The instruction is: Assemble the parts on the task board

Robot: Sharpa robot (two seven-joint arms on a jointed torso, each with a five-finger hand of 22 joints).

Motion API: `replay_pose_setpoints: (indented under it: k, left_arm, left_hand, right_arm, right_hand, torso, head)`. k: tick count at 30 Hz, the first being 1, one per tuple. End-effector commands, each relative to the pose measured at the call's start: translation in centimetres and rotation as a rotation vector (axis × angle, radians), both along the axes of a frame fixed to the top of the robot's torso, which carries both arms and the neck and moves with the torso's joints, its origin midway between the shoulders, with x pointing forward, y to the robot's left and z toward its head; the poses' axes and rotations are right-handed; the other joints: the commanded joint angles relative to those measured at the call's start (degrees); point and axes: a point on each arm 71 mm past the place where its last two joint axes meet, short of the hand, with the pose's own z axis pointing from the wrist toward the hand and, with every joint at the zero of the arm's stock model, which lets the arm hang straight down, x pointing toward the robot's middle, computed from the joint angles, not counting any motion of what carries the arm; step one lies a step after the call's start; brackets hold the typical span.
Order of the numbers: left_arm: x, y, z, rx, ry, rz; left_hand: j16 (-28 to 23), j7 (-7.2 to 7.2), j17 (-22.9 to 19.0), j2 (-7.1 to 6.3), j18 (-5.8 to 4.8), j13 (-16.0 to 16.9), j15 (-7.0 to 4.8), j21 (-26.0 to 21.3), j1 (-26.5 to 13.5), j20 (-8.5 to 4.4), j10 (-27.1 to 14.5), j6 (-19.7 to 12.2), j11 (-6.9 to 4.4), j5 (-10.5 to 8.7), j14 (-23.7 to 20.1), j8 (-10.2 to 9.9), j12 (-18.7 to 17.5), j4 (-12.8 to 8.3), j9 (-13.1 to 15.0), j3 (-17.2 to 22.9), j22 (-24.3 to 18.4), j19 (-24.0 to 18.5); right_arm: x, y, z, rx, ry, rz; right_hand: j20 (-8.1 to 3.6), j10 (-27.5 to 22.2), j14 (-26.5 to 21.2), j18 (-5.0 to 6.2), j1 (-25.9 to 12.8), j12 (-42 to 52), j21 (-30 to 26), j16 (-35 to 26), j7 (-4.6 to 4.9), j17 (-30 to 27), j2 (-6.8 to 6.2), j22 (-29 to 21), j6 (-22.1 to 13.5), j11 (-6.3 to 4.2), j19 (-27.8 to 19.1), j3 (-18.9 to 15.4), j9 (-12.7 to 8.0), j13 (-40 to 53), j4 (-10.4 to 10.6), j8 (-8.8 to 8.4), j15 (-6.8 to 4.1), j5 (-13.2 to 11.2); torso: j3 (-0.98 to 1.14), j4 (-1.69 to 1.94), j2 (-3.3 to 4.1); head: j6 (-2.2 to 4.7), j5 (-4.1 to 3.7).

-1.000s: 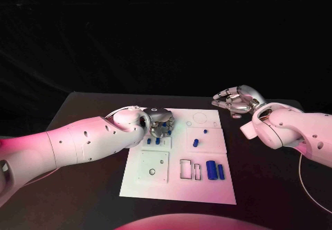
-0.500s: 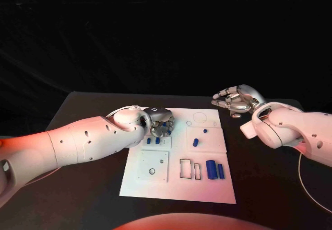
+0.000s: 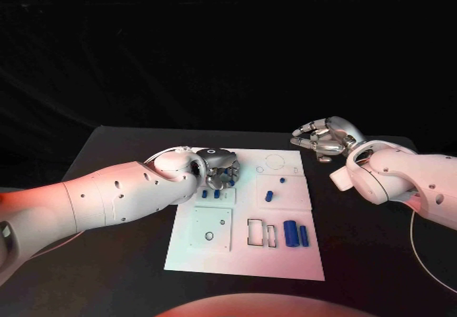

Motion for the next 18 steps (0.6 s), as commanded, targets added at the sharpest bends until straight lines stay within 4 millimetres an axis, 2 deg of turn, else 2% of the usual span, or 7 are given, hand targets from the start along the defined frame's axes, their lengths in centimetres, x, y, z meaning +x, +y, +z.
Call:
replay_pose_setpoints:
  k: [1,8,15,18]
  left_arm:
    - [-0.1,-0.2,0.3,-0.052,-0.012,-0.007]
    - [-0.3,0.1,0.7,-0.102,-0.004,0.002]
    - [-0.5,1.6,2.1,-0.149,0.027,0.042]
    - [-0.5,2.5,2.6,-0.151,0.041,0.061]
  left_hand:
    - [0.3,-0.01,0.1,0.21,-0.83,-0.1,0.03,0.5,-0.1,0.04,0.6,0.5,-0.01,-0.12,0.5,-0.4,-0.5,-0.5,0.0,0.0,0.3,0.5]
    - [0.5,0.25,0.1,0.05,-0.93,-0.2,0.22,1.0,-0.9,0.17,0.9,0.8,0.20,-0.21,0.7,-1.0,-1.6,-0.8,-0.1,0.4,0.9,0.8]
    - [0.6,0.18,-0.1,-0.35,-0.92,-0.3,0.31,0.9,-2.4,0.34,1.4,1.1,0.21,-0.31,0.8,-1.5,-2.6,-0.5,-0.1,-0.1,0.9,0.6]
    - [0.6,0.17,-0.1,-0.47,-0.93,-0.3,0.32,0.9,-2.8,0.36,1.5,1.2,0.21,-0.32,0.8,-1.6,-2.9,-0.4,0.0,-0.3,0.9,0.7]
  right_arm:
    - [0.0,0.2,0.0,-0.002,0.000,0.022]
    - [0.0,0.2,-0.1,-0.003,0.001,0.022]
    - [0.0,0.0,-0.1,-0.005,0.003,0.016]
    - [0.0,-0.1,-0.2,-0.005,0.003,0.014]
  right_hand:
    - [-0.16,-0.3,3.4,0.69,-0.2,-0.1,-0.2,-0.3,0.06,4.2,-0.02,0.0,-0.3,-0.20,-0.4,0.0,-0.1,0.0,0.3,0.17,-0.36,0.2]
    - [-0.16,-0.3,3.4,0.69,-0.2,-0.1,-0.2,-0.3,0.06,4.2,-0.02,0.0,-0.3,-0.20,-0.4,0.0,-0.1,0.0,0.3,0.17,-0.36,0.2]
    - [-0.17,-0.2,3.4,0.69,-0.2,0.0,-0.2,-0.3,0.06,4.2,-0.06,-0.1,-0.3,-0.20,-0.4,0.0,-0.1,0.1,0.4,0.21,-0.36,0.2]
    - [-0.17,-0.2,3.4,0.69,-0.2,0.0,-0.2,-0.3,0.06,4.2,-0.06,-0.1,-0.3,-0.20,-0.4,0.0,-0.1,0.1,0.4,0.21,-0.36,0.2]
  torso:
    - [-0.02,0.00,-0.05]
    - [-0.05,-0.14,-0.03]
    - [0.07,0.23,-0.21]
    - [0.02,0.27,-0.13]
  head:
    - [0.11,0.07]
    - [0.59,0.00]
    - [0.70,0.02]
    - [0.81,0.19]
